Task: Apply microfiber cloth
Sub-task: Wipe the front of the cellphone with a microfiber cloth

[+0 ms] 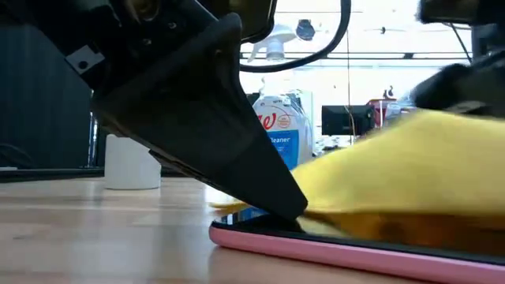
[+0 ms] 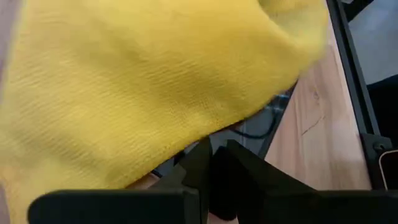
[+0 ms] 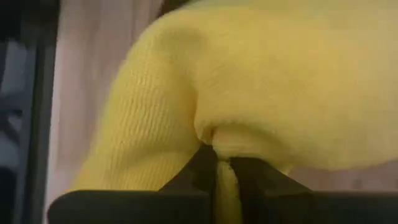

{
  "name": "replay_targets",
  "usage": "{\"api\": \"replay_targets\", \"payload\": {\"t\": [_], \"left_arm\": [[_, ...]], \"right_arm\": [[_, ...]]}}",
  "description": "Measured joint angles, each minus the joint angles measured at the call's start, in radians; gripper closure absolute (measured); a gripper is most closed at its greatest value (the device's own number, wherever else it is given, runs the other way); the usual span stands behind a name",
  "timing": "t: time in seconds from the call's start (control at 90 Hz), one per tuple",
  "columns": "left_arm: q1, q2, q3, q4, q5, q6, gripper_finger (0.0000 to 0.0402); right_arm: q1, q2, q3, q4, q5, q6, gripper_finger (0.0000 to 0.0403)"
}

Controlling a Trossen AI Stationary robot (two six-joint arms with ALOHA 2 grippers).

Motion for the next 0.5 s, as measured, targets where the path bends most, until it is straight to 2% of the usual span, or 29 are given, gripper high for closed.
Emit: {"api": "replay_targets", "payload": {"t": [0.122, 0.244, 0.422, 0.5], "left_arm": [[0.000, 0.000, 0.000, 0.000, 0.001, 0.001, 0.0364], [0.002, -0.009, 0.000, -0.004, 0.005, 0.023, 0.0364], [0.000, -0.104, 0.010, -0.106, 0.010, 0.104, 0.0364], [-0.019, -0.176, 0.020, -0.085, -0.002, 0.139, 0.0364]], "right_arm": [[0.057, -0.038, -0.004, -0.137, -0.042, 0.053, 0.0392], [0.091, -0.103, -0.013, -0.259, -0.040, 0.156, 0.0392], [0.137, -0.176, -0.009, -0.289, 0.129, 0.296, 0.0392], [0.152, -0.183, -0.008, -0.255, 0.204, 0.337, 0.0391]]}}
